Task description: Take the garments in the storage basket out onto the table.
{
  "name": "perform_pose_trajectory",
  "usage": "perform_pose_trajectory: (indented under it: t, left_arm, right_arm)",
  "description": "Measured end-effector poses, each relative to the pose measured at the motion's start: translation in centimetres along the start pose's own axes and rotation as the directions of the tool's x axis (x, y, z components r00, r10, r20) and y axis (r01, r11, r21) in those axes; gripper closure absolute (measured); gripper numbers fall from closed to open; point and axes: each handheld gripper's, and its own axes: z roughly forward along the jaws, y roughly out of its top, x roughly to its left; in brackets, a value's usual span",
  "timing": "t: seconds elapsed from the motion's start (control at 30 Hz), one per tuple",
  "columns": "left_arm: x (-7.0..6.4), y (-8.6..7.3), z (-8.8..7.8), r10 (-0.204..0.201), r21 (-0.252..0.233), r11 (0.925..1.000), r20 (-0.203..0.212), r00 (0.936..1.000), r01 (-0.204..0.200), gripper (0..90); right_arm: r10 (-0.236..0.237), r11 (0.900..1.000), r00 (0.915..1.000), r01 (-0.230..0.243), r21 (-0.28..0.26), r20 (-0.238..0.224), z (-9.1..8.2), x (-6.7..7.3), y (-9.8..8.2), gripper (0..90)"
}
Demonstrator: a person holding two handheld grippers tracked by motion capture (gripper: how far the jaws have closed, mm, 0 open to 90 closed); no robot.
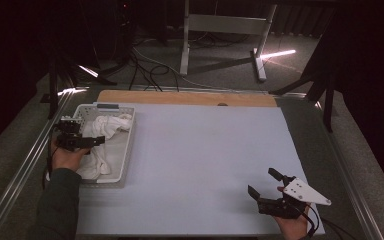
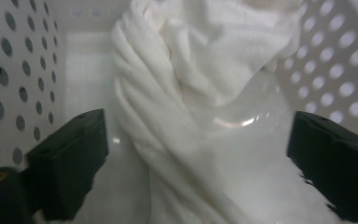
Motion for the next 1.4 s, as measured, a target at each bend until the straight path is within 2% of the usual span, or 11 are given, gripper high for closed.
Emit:
perform_pose_trajectory:
  t: [0.17, 0.33, 0.4, 0.6, 0.73, 0.77, 0.83, 0.97, 1.0, 1.23, 1.4]
  left_arm:
    - [-0.4, 0.3, 0.5, 0.021, 0.069, 0.9975, -0.042, 0.9989, -0.018, 18.5]
    - [-0.6, 0.4, 1.4, 0.026, 0.165, 0.9862, -0.071, 0.9972, -0.014, 25.1]
    - [-0.7, 0.4, 1.8, 0.026, 0.21, 0.9777, -0.094, 0.9952, -0.006, 31.8]
    - [-1.3, 0.3, 2.8, 0.087, 0.311, 0.9479, -0.046, 0.9951, -0.068, 62.1]
    - [-1.4, 0.6, 2.0, 0.09, 0.26, 0.9625, -0.04, 0.9951, -0.077, 78.3]
    - [-1.4, 0.6, 2.0, 0.09, 0.26, 0.9625, -0.04, 0.9951, -0.077, 78.8]
    - [-1.4, 0.8, 1.1, 0.069, 0.189, 0.98, -0.03, 0.9972, -0.062, 79.3]
    - [-1.4, 1.0, 0.0, 0.064, 0.122, 0.9906, -0.017, 0.9978, -0.062, 79.9]
    - [-1.4, 1.2, -0.8, 0.057, 0.071, 0.9958, -0.003, 0.9983, -0.057, 79.9]
    - [-1.7, 1.8, -3.1, 0.052, -0.063, 0.9967, 0.022, 0.9984, -0.051, 80.3]
    - [-2.1, 2.0, -4.1, 0.068, -0.11, 0.9918, 0.02, 0.9975, -0.065, 80.6]
  right_arm:
    - [-0.003, 1.0, 1.0, 0.003, 0.0, -0.001, 0.0, 0.0, 0.0, 8.5]
    - [-0.002, 1.0, 1.0, 0.002, 0.0, -0.001, 0.0, 0.0, 0.0, 8.4]
    - [-0.002, 1.0, 1.0, 0.002, 0.002, -0.002, 0.0, 0.0, 0.0, 8.5]
    - [-0.004, 1.0, 1.0, 0.004, 0.002, -0.003, 0.0, 0.0, 0.0, 8.5]
    - [0.0, 1.0, 1.0, 0.0, 0.003, -0.004, 0.0, 0.0, 0.0, 8.5]
    - [0.0, 1.0, 1.0, 0.0, 0.003, -0.004, 0.0, 0.0, 0.0, 8.5]
    - [-0.001, 1.0, 1.0, 0.001, 0.004, -0.005, 0.0, 0.0, 0.0, 8.5]
    - [-0.003, 1.0, 1.0, 0.003, 0.004, -0.002, 0.0, 0.0, 0.0, 8.5]
    - [-0.001, 1.0, 1.0, 0.001, 0.004, -0.002, 0.0, 0.0, 0.0, 8.5]
    - [0.0, 1.0, 1.0, 0.0, 0.004, -0.002, 0.0, 0.0, 0.0, 8.5]
    - [-0.001, 1.0, 1.0, 0.001, 0.005, -0.002, 0.0, 0.0, 0.0, 8.5]
